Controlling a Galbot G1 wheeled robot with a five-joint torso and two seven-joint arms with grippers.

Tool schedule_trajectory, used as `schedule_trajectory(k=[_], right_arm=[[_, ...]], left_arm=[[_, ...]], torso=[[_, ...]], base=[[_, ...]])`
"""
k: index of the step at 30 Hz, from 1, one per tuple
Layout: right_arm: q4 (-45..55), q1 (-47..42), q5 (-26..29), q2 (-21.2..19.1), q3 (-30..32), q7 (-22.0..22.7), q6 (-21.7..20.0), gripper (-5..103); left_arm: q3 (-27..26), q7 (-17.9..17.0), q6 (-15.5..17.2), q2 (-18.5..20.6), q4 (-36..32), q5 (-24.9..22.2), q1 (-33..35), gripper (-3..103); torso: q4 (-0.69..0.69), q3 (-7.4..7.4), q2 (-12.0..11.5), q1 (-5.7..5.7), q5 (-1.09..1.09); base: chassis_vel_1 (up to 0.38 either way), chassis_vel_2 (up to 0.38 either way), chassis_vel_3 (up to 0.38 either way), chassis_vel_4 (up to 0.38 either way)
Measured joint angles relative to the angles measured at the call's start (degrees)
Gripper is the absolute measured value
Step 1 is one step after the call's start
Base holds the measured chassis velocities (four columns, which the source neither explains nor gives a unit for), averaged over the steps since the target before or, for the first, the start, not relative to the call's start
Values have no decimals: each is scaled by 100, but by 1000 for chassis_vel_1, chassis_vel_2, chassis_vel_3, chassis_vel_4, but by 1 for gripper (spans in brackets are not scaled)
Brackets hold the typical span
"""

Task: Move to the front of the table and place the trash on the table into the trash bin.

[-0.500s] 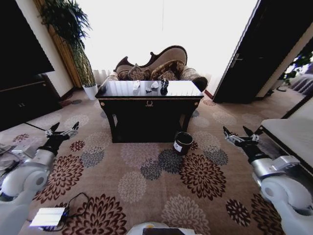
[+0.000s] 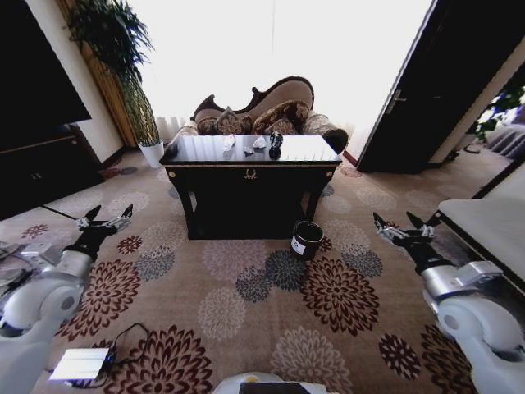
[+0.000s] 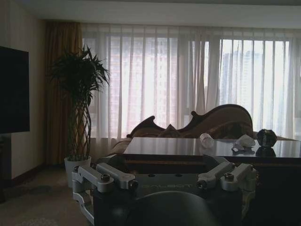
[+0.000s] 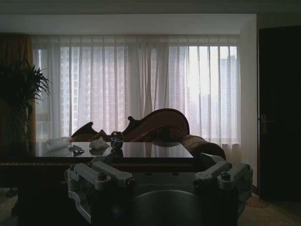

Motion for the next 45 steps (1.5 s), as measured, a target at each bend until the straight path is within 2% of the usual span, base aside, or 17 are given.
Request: schedule_trajectory(k=[45], right_arm=[[15, -26, -22, 18, -31, -43, -9, 100]], left_arm=[[-16, 11, 23, -33, -67, 7, 56, 100]], torso=[[0, 0, -1, 0, 0]], base=[[-119, 122, 117, -125]])
